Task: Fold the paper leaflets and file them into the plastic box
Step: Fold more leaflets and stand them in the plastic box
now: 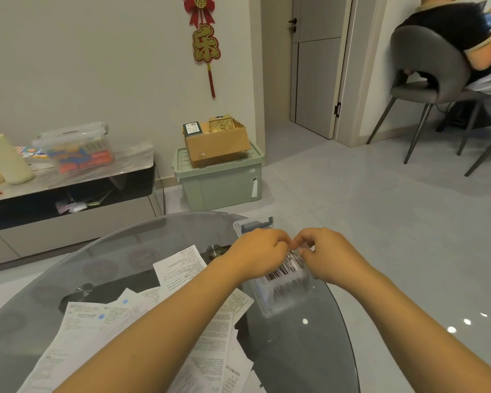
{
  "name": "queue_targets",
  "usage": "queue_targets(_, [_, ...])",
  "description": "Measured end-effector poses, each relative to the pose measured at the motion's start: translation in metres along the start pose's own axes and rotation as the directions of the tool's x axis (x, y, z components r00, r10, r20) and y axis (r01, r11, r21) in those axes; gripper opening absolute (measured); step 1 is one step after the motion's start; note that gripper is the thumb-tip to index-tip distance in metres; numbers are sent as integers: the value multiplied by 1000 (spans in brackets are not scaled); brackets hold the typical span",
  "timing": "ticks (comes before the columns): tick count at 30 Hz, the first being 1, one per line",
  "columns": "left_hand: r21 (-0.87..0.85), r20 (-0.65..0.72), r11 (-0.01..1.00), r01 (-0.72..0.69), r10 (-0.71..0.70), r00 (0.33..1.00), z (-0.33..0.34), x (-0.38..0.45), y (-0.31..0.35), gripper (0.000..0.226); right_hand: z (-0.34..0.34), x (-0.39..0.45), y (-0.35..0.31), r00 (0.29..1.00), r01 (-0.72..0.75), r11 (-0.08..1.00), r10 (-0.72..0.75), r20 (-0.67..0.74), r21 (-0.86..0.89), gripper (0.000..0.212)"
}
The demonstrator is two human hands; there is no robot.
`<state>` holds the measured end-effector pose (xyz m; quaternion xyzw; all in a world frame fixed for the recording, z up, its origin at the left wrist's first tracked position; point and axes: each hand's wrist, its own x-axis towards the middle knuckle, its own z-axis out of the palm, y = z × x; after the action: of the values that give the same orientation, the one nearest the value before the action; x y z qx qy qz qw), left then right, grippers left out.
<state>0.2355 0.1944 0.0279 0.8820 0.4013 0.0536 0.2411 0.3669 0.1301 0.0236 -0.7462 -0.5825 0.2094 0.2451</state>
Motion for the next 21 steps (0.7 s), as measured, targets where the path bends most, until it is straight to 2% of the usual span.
queue_targets(2, [-20, -70, 1000, -10, 8, 998, 3, -4, 0, 40, -1, -3, 0, 1000, 12, 1000, -13, 5, 15, 30])
queue_targets(4, [-95, -182, 995, -2, -15, 983, 4, -10, 2, 42, -1, -8, 0, 999, 44, 998, -45, -21, -46, 35])
queue_targets(8, [-213, -372, 977, -31, -52, 927, 3, -40, 11, 43, -3, -22, -6, 976, 192, 965, -207, -72, -177, 38])
queue_targets(13, [-299, -413, 954, 20, -148, 898, 8, -96, 12, 35, 1, -48, -20, 928, 337, 921, -360, -97, -197, 35])
queue_targets(21, [-279, -470, 948, 153, -273, 839, 15, -203, 7, 33, 32, -103, -69, 882, 470, 878, -471, 13, -94, 32])
